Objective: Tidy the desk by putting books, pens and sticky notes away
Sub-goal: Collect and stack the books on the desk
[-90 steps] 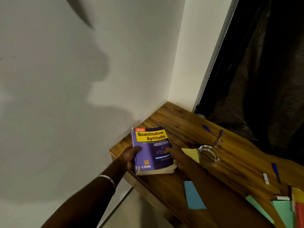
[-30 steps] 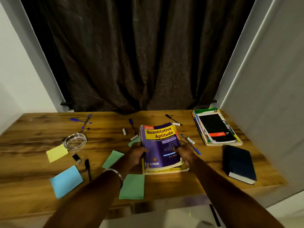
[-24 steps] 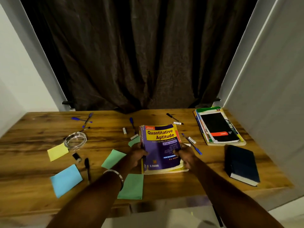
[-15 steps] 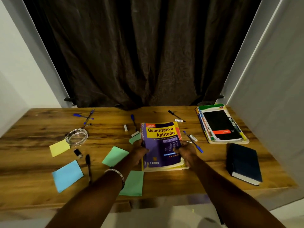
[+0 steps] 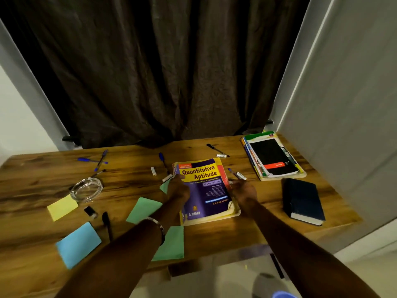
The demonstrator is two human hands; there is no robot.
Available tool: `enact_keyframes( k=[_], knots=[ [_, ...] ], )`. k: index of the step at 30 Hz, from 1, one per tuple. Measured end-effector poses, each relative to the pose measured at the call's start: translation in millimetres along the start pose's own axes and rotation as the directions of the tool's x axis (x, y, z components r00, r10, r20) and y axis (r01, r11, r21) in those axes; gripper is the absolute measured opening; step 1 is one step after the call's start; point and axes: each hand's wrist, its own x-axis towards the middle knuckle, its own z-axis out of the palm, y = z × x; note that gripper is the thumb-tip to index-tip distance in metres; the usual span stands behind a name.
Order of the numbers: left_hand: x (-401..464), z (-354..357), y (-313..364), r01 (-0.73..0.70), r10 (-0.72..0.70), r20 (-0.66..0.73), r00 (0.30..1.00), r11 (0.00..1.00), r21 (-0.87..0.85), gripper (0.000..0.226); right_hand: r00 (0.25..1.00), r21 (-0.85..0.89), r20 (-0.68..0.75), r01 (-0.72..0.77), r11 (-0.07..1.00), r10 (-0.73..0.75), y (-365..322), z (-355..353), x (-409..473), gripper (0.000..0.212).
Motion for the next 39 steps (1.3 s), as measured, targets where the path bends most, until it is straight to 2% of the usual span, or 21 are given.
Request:
enact_keyframes(
  k=[4,8,11,12,13,15,17,19,22,24,27,31,39],
  knots=[
    [-5.4,16.3,32.0,-0.068,0.069,0.095,0.993,0.998,-0.014,0.032,0.995,-0.057,-0.100,-0.024,0.998,0.018,8.8,-23.2,-1.1,0.023],
    [-16.2,47.5,63.1,-0.096,0.104,0.230,0.968,0.994,-0.048,0.032,0.989,-0.061,-0.146,0.001,0.998,-0.010,22.8,-50.5,-6.4,0.009],
    [-32.2,75.5,81.4,-0.097,0.141,0.337,0.931,0.985,-0.145,0.031,0.972,-0.155,-0.229,-0.086,0.984,0.049,37.4,-79.0,-10.2,0.026],
    [-36.5,83.9,87.0,-0.080,0.135,0.377,0.916,0.984,-0.160,0.031,0.964,-0.134,-0.255,-0.113,0.984,0.076,44.5,-86.7,-7.8,0.027],
    [-42.4,92.6,92.9,-0.076,0.142,0.411,0.901,0.982,-0.173,0.028,0.957,-0.095,-0.266,-0.145,0.985,0.115,52.4,-93.9,-7.1,0.025],
    [-50.1,111.1,103.2,-0.121,0.174,0.476,0.862,0.983,-0.141,0.009,0.945,-0.122,-0.293,-0.189,0.974,0.146,65.8,-109.7,-6.6,0.024],
    [-54.0,131.3,111.4,-0.157,0.179,0.512,0.840,0.984,-0.087,0.028,0.946,-0.185,-0.291,-0.201,0.962,0.141,77.9,-126.3,-5.6,0.025],
    [-57.2,152.3,117.4,-0.119,0.133,0.550,0.824,0.991,-0.062,0.030,0.943,-0.214,-0.306,-0.202,0.956,0.131,89.7,-145.1,-3.2,0.029],
    [-67.2,182.9,130.9,-0.025,0.072,0.578,0.813,0.996,-0.088,0.009,0.926,-0.218,-0.343,-0.240,0.946,0.156,116.0,-173.3,3.2,0.032],
    [-73.4,206.8,140.3,0.028,0.036,0.600,0.799,0.995,-0.097,0.024,0.918,-0.149,-0.346,-0.260,0.954,0.196,131.0,-190.9,7.4,0.032],
    [-86.4,230.2,156.9,0.097,-0.047,0.636,0.770,0.994,-0.044,0.036,0.917,-0.006,-0.274,-0.303,0.953,0.289,151.1,-209.4,20.6,0.032],
    [-101.2,257.2,168.1,0.248,-0.147,0.699,0.700,0.968,-0.044,0.040,0.911,0.175,-0.075,-0.389,0.905,0.406,170.9,-216.5,35.9,0.043],
    [-106.2,279.5,172.3,0.387,-0.247,0.687,0.683,0.921,-0.053,0.044,0.902,0.398,0.067,-0.417,0.818,0.427,174.9,-217.0,52.5,0.041]
  ],
)
